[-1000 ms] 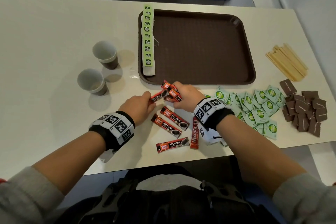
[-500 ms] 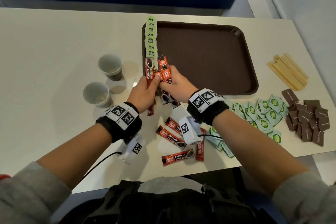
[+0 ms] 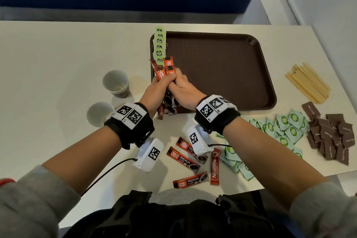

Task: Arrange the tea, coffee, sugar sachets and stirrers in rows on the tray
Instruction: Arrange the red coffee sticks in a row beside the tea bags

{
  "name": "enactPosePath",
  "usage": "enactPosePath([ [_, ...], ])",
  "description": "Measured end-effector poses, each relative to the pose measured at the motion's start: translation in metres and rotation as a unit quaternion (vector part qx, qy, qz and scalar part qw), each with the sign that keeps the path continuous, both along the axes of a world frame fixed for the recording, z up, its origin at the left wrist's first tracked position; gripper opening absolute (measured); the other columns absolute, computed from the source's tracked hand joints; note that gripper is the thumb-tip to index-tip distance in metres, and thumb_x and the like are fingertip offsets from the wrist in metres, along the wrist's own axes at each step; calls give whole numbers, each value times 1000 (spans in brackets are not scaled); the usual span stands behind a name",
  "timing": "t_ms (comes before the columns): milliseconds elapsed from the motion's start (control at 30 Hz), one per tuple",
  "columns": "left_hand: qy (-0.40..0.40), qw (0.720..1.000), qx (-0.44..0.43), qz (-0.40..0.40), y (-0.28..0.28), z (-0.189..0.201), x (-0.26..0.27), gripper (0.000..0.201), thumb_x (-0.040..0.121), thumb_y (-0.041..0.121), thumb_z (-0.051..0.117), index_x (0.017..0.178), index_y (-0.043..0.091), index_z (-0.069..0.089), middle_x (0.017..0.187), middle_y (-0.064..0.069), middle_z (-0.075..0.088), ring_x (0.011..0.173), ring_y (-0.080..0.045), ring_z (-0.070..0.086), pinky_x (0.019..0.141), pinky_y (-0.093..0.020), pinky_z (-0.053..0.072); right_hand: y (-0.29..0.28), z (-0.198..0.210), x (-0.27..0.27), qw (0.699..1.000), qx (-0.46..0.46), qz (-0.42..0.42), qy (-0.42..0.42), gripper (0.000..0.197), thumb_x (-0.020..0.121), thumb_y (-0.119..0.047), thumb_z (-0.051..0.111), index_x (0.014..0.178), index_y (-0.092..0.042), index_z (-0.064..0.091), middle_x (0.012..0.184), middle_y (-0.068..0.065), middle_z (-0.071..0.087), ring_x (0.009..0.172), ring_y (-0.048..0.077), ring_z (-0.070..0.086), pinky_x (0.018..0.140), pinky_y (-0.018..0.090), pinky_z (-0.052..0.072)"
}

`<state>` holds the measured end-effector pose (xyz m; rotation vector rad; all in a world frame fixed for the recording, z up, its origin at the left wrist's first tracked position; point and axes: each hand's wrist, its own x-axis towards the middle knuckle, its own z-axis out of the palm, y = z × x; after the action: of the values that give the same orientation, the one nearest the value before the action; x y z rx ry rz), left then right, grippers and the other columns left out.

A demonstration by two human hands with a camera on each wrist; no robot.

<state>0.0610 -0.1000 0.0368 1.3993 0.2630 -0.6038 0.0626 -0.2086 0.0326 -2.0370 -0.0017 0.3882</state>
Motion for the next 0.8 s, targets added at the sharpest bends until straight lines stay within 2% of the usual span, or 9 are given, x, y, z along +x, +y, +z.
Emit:
enactPosePath([
  [67, 3, 1000, -4, 12, -3, -1, 5, 40, 91, 38, 54, 125, 17, 57, 112, -8, 67, 104, -23, 64, 86, -35, 51, -4, -3, 5, 999, -45, 11, -23, 34, 97, -16, 38, 131, -9, 39, 122, 9, 41, 117, 23, 35, 101, 36, 33],
  [167, 14, 999, -20, 36, -8, -1, 11, 46, 81, 42, 61, 120, 17, 61, 111, -10, 69, 106, -26, 65, 97, -41, 49, -10, -3, 13, 994, -91, 27, -48, 34, 96, -19, 41, 129, -9, 41, 120, 8, 35, 117, 25, 31, 106, 45, 31],
  [367, 33, 996, -46, 66, -15, -4, 24, 35, 76, 37, 66, 101, 14, 69, 100, -14, 70, 97, -30, 66, 101, -47, 47, -27, -4, 33, 992, -80, 92, -30, 51, 93, -20, 49, 141, -19, 33, 129, 10, 32, 126, 24, 28, 111, 37, 26],
  [467, 38, 995, -41, 87, -19, -8, 30, 37, 78, 37, 68, 105, 13, 68, 97, -11, 71, 93, -26, 68, 94, -41, 52, -34, 0, 40, 991, -22, 131, -13, 49, 94, -13, 50, 140, -14, 35, 125, 4, 45, 117, 12, 39, 101, 23, 32],
  [533, 34, 994, -27, 102, -22, -10, 34, 32, 89, 34, 63, 108, 9, 64, 84, -7, 69, 68, -12, 69, 69, -24, 56, -39, 0, 45, 990, -38, 134, -7, 43, 95, -18, 52, 136, -13, 41, 123, 3, 56, 109, 11, 52, 95, 24, 41],
  [600, 31, 994, 3, 105, -25, -11, 38, 29, 93, 35, 57, 106, 10, 62, 70, 0, 63, 40, -1, 56, 41, -11, 42, -43, -3, 49, 990, -64, 128, -10, 42, 93, -27, 56, 132, -14, 47, 112, 3, 64, 96, 7, 59, 83, 22, 46],
  [633, 28, 994, 13, 104, -25, -12, 40, 28, 93, 37, 56, 103, 12, 62, 66, 2, 61, 36, 0, 52, 35, -10, 36, -45, -4, 51, 990, -64, 123, -12, 41, 92, -30, 58, 128, -14, 51, 102, 1, 65, 84, 0, 61, 74, 17, 46],
  [733, 23, 994, 40, 104, -26, -14, 46, 29, 91, 43, 58, 98, 15, 62, 69, 3, 62, 42, -2, 55, 38, -12, 39, -53, -8, 58, 993, -47, 105, -18, 29, 88, -34, 63, 109, -14, 61, 83, 3, 67, 63, 3, 61, 57, 17, 48],
  [800, 17, 992, 56, 115, -25, -15, 51, 31, 88, 45, 60, 99, 16, 65, 78, 1, 67, 62, -9, 65, 55, -20, 50, -58, -7, 62, 994, -36, 94, -30, 22, 88, -33, 63, 101, -15, 65, 75, 0, 65, 58, 1, 58, 54, 14, 43],
])
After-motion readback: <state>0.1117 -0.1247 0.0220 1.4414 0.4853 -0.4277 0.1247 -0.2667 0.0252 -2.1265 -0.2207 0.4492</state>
